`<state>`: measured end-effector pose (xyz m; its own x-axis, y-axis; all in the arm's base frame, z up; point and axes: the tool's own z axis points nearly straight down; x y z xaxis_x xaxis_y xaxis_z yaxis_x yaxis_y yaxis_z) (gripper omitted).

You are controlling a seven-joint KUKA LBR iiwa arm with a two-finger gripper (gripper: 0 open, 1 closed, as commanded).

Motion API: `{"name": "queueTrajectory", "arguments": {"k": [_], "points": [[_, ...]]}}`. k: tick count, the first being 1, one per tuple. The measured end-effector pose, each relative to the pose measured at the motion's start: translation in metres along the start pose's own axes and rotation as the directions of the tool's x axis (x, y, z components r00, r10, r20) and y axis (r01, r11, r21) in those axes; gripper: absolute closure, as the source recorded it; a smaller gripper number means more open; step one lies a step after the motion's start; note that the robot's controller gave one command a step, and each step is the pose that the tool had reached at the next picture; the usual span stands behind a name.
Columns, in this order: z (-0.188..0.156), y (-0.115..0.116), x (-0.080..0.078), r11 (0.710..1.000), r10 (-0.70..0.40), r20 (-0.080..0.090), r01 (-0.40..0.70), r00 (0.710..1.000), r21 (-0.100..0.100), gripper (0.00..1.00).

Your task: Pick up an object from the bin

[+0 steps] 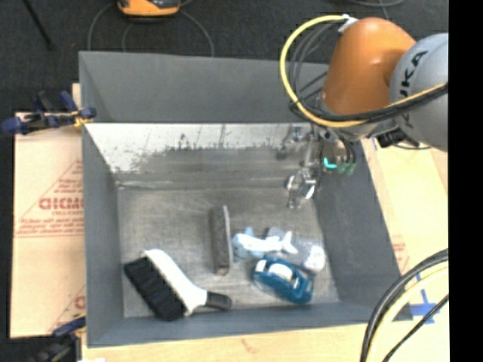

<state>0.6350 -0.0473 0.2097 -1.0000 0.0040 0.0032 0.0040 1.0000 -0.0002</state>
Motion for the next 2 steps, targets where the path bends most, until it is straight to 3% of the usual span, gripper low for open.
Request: {"name": "queueTrajectory", "arguments": {"k": [1, 2], "points": [[-0.005, 0.0, -0.002, 1.0, -0.001, 0.008, 0.001, 1.0, 0.001, 0.0], [0.07, 0.003, 0.04, 1.0, -0.001, 0.01, 0.001, 1.0, 0.002, 0.0]]}}
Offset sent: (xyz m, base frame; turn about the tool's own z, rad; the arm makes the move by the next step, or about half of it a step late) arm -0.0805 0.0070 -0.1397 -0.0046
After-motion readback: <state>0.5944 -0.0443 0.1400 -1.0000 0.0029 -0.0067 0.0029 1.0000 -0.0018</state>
